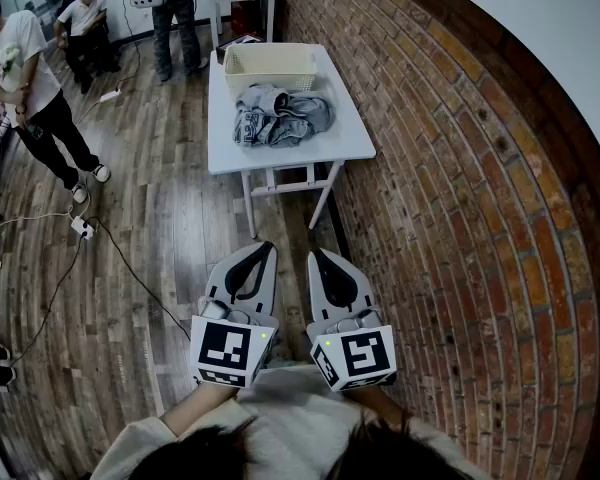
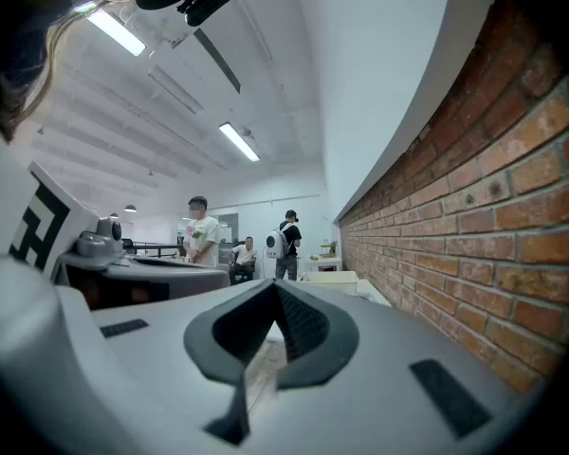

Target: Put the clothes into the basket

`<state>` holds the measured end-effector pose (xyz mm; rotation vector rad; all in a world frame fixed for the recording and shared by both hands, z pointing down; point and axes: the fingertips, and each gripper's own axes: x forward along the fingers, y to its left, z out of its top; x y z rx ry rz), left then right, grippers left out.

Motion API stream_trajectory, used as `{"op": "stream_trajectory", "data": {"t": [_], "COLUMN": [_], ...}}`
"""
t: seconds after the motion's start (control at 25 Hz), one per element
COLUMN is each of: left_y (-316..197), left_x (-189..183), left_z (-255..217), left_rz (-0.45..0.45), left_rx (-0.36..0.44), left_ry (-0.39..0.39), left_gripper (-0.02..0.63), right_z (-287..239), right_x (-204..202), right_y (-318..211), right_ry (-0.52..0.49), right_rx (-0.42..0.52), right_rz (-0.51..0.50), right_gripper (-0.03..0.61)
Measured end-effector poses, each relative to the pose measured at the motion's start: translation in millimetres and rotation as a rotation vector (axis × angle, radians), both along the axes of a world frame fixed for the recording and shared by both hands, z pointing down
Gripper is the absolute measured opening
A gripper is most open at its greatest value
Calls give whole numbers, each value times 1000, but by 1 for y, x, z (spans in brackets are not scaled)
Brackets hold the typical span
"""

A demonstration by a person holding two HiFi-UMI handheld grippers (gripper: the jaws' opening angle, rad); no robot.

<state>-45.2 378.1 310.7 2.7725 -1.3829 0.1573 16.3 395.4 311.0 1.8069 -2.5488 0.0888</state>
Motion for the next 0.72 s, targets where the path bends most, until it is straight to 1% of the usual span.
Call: {"op": "stream_trajectory", "data": {"t": [0.24, 0.44, 0.56, 0.72], "left_y": [3, 8, 8, 5], "left_x": [12, 20, 22, 15], "left_z": [-1, 1, 3, 3], "left_rz": [-11, -17, -31, -64], "left_rx": [6, 9, 7, 8], "left_ry": [7, 12, 22, 33], "left_gripper": [6, 6, 6, 6], "right_z": [-1, -2, 2, 8], "right_x": [16, 17, 25, 39], "right_y": [2, 9, 12, 14], "right_ry": [5, 17, 9, -3], "right_rx": [17, 40, 32, 12], "right_rz": [0, -42, -41, -17], "right_gripper": [5, 5, 5, 5]}}
